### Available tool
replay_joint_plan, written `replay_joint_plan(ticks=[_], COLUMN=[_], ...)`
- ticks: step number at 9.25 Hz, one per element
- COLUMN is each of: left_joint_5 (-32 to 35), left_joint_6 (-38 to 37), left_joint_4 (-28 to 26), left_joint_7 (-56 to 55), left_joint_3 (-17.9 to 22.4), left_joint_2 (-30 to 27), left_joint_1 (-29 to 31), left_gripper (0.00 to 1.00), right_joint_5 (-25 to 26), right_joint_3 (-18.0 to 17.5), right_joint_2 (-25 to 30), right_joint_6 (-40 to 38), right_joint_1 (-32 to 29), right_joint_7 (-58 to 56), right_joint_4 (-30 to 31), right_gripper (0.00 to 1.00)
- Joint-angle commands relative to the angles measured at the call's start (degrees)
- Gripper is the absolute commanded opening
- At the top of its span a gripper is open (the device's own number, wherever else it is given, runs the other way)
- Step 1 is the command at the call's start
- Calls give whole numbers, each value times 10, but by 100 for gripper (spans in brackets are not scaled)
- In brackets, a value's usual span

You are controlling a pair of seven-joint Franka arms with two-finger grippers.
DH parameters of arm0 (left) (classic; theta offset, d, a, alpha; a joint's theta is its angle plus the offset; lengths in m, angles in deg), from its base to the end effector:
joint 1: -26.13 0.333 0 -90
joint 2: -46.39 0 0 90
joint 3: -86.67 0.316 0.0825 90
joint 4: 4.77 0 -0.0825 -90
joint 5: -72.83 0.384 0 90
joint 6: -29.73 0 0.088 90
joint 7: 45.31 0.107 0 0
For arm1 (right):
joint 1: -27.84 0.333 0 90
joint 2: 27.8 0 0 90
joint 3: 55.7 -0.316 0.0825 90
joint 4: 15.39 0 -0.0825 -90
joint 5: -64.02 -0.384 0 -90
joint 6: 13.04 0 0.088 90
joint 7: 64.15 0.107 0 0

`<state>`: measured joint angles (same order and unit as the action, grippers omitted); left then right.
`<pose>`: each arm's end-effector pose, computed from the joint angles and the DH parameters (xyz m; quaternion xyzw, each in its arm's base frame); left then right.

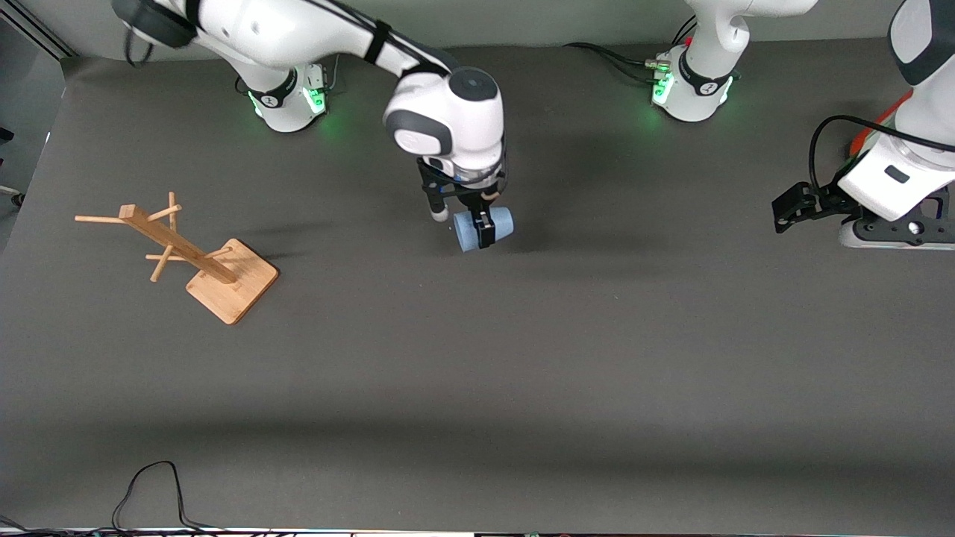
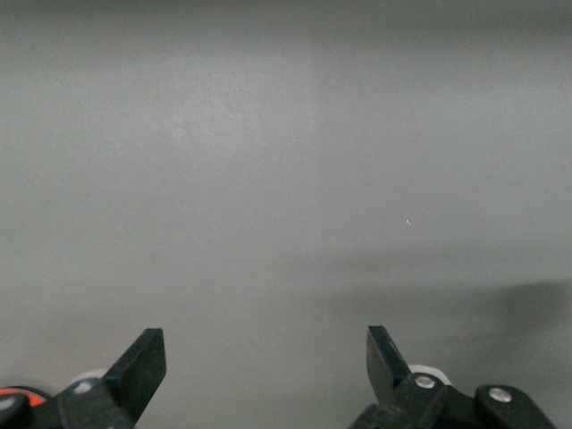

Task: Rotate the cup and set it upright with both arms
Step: 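Lower the blue cup onto the table with the right gripper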

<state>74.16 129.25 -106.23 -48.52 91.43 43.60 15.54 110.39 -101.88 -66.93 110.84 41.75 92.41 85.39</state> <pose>0.5462 -0.0527 0.5706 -0.9996 0.0247 -0.0081 0.0088 0.3968 0.5240 0.2697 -0.7872 0.6099 -0.0860 0.0293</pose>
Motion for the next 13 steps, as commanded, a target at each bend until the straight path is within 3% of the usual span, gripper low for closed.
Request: replay_joint_plan(ticks=[1, 3, 4, 6, 8, 9, 11, 13], left_joint_5=[-2, -2, -2, -2, -2, -2, -2, -2], left_joint_6=[-12, -13, -13, -13, -13, -13, -12, -12], left_joint_4=[5, 5, 5, 5, 6, 5, 5, 23], left_joint_7=[-3, -2, -1, 5, 5, -2, -9, -114], left_joint_3=[2, 2, 2, 2, 2, 2, -16, -75], left_joint_2=[-1, 0, 2, 2, 3, 3, 4, 25], left_joint_1=[-6, -6, -7, -7, -7, -11, -14, -15], left_gripper=[100, 100, 100, 100, 100, 100, 100, 100], right_joint_5=[31, 30, 33, 31, 9, -27, -121, -226], right_joint_3=[-3, -3, -3, -6, -58, -85, -87, -71], right_joint_2=[-64, -91, -93, -82, -59, -44, 23, 101], right_joint_6=[-1, -1, -1, -9, -76, -122, -146, -161], right_joint_1=[18, 20, 20, 17, -14, -43, -95, -168], right_joint_7=[63, 92, 101, 91, -15, -89, -258, -457], right_joint_4=[-33, -40, -39, -60, -98, -124, -141, -142], right_gripper=[71, 75, 100, 100, 100, 100, 100, 100])
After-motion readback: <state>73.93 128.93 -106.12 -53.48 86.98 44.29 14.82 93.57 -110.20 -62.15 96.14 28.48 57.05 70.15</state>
